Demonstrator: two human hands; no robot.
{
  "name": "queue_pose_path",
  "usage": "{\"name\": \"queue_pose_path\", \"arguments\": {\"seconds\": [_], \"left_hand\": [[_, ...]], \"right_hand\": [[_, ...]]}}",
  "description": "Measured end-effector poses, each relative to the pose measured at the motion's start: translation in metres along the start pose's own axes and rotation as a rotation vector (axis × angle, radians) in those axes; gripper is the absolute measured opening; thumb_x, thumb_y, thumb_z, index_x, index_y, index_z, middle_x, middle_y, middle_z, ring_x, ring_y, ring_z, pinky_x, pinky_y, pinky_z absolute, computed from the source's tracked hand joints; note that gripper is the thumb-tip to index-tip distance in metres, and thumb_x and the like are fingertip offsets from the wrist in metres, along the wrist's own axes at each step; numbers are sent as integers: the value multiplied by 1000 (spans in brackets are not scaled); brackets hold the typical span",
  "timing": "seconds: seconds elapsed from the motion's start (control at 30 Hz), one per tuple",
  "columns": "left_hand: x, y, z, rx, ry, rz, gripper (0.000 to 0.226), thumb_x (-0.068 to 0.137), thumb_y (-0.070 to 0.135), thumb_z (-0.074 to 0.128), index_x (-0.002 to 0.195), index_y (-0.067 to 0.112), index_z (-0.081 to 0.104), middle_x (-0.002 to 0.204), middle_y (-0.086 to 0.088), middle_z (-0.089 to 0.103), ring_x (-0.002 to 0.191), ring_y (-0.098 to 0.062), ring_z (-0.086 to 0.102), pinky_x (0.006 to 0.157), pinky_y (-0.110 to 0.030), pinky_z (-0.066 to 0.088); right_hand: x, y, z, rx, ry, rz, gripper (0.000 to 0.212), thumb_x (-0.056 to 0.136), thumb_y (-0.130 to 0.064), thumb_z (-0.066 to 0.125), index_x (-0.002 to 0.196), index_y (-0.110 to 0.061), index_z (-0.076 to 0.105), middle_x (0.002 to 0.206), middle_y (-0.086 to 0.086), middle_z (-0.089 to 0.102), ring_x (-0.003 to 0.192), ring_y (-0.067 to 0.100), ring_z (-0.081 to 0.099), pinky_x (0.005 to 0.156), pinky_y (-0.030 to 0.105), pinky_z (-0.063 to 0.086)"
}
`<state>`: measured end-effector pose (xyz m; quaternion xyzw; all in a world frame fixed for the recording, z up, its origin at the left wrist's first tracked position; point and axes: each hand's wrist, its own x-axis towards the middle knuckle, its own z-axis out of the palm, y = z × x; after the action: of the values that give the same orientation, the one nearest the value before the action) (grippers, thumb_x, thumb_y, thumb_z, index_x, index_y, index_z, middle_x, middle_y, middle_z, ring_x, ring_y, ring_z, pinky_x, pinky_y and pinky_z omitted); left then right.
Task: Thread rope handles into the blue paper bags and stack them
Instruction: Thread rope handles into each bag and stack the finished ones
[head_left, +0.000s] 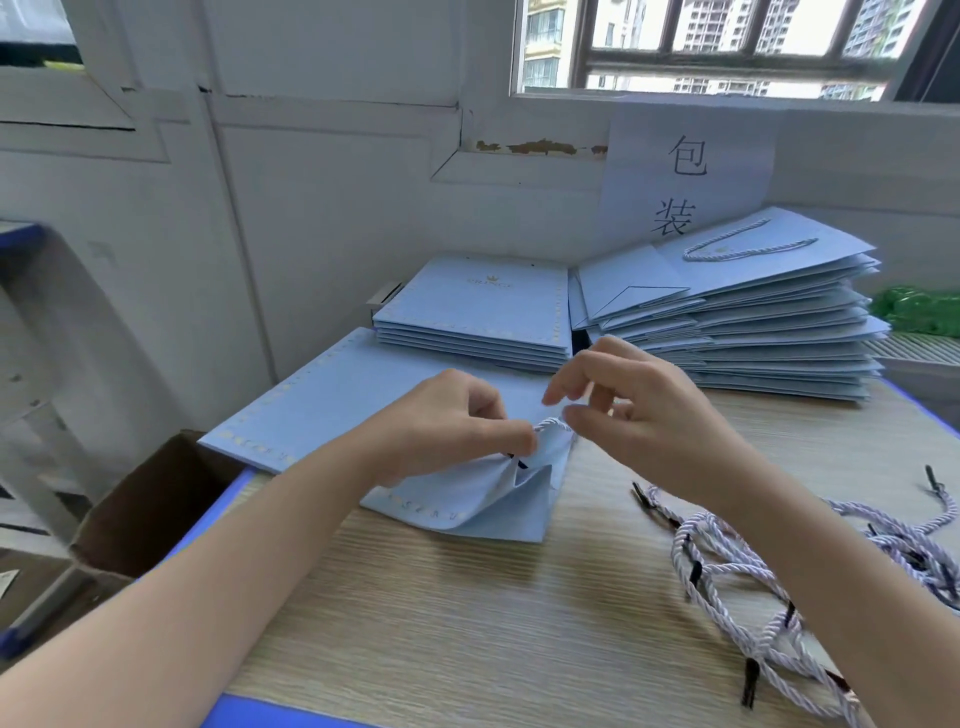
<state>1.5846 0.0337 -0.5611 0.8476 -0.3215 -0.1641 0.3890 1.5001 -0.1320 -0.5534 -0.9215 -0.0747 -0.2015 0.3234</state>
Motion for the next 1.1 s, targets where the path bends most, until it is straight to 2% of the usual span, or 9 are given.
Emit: {"name": "queue_pose_path", "arguments": {"seconds": [0.1, 0.27, 0.33, 0.4, 0.5, 0.6, 0.73, 0.9, 1.1], "left_hand": [[-1, 1, -2, -8, -23, -5, 27, 65, 46, 68, 55, 21, 65, 65, -3, 44, 67, -15, 38, 64, -32, 27], [2, -5, -1, 4, -16, 32, 40, 60, 46, 63, 70, 7, 69, 66, -14, 44, 66, -19, 37, 62, -32, 30], [3, -7, 1, 43, -10, 57, 46, 56, 50, 61, 73, 8, 67, 80, -18, 63, 76, -19, 54, 75, -35, 41], [3, -7, 4, 93, 13, 74, 38, 59, 49, 60, 80, 18, 66, 95, 0, 67, 94, -9, 59, 86, -33, 43], [4, -7, 9, 236, -5, 82, 50, 60, 53, 54, 107, 35, 54, 121, 13, 50, 117, -3, 43, 92, -25, 34], [5, -9, 10, 429, -73, 86, 77, 61, 58, 48, 133, 34, 41, 138, 11, 36, 130, -8, 27, 107, -30, 27], [8, -14, 9, 528, -8, 68, 69, 77, 71, 53, 134, 32, 45, 138, 12, 38, 131, -10, 28, 111, -40, 25], [13, -21, 11, 495, 153, 146, 33, 94, 34, 53, 125, 26, 54, 124, 8, 49, 119, -14, 39, 104, -39, 33], [15, -23, 13, 462, 151, 172, 41, 97, 16, 43, 138, 20, 47, 148, 6, 36, 137, -11, 27, 106, -19, 19]], "right_hand": [[1, -3, -2, 29, -63, 122, 18, 83, -13, 62, 70, -22, 71, 54, -10, 54, 47, 2, 43, 47, 14, 31], [-1, -4, 15, 159, -335, 338, 30, 84, -29, 62, 62, -8, 67, 49, -1, 54, 42, 9, 38, 45, 20, 30], [-2, -4, 22, 248, -327, 408, 25, 82, -23, 67, 64, -6, 66, 48, -2, 51, 43, 9, 38, 43, 18, 29], [0, -4, 25, 248, -296, 430, 21, 77, -21, 72, 68, -2, 68, 49, -3, 49, 48, 10, 40, 48, 21, 30], [3, -2, 15, 133, -294, 440, 20, 76, -20, 72, 62, -9, 63, 47, -5, 48, 44, 8, 40, 46, 21, 30], [5, 13, -8, -155, -178, 485, 20, 81, -15, 63, 62, -11, 57, 54, -2, 51, 49, 10, 44, 46, 20, 33], [3, 28, -31, -173, -58, 553, 16, 80, -16, 59, 68, -6, 62, 57, 1, 54, 53, 15, 48, 50, 22, 35], [0, 27, -32, -133, -200, 540, 28, 81, -18, 55, 55, -11, 63, 45, -2, 54, 44, 13, 46, 60, 27, 41], [3, 34, -25, -291, -183, 482, 14, 81, -25, 60, 66, -22, 61, 63, -4, 58, 61, 13, 52, 61, 28, 40]]}}
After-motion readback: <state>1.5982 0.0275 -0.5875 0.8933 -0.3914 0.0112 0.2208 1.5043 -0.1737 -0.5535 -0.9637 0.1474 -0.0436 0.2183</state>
